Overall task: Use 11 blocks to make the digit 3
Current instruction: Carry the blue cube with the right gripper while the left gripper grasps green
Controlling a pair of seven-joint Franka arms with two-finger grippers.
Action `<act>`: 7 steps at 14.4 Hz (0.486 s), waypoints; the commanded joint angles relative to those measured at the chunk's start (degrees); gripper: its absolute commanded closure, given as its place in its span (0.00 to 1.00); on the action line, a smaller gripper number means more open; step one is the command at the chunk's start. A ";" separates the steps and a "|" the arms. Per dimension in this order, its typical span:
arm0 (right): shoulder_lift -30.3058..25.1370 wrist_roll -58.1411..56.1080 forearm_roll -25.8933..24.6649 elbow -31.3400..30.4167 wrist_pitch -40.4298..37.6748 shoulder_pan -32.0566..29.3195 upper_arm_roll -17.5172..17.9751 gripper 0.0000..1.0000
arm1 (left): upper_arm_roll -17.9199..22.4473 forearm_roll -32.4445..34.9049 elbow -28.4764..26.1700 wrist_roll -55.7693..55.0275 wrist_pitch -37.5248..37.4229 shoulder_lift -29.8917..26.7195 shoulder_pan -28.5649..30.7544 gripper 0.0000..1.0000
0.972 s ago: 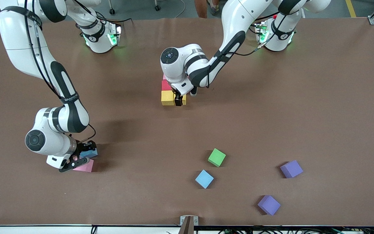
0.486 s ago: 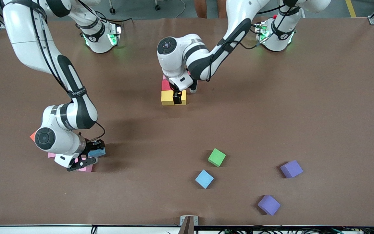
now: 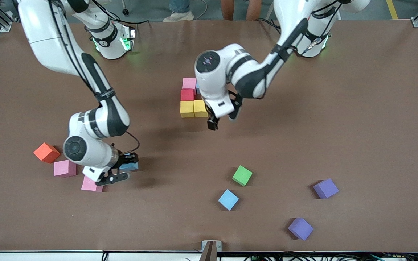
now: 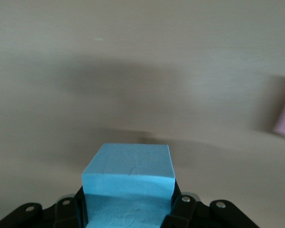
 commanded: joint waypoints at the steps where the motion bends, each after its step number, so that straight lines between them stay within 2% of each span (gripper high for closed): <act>1: -0.85 7.92 3.18 0.61 -0.86 4.77 -0.43 0.62 | -0.39 0.87 -0.48 4.33 0.00 -0.43 4.37 0.00; 5: -0.59 20.14 3.98 0.00 0.02 12.85 -0.43 0.62 | -0.39 1.48 2.14 8.47 3.86 3.07 9.22 0.00; 7: -0.76 25.50 4.16 -0.18 0.02 14.88 -0.43 0.62 | -0.30 5.24 2.68 11.28 9.81 5.71 11.32 0.00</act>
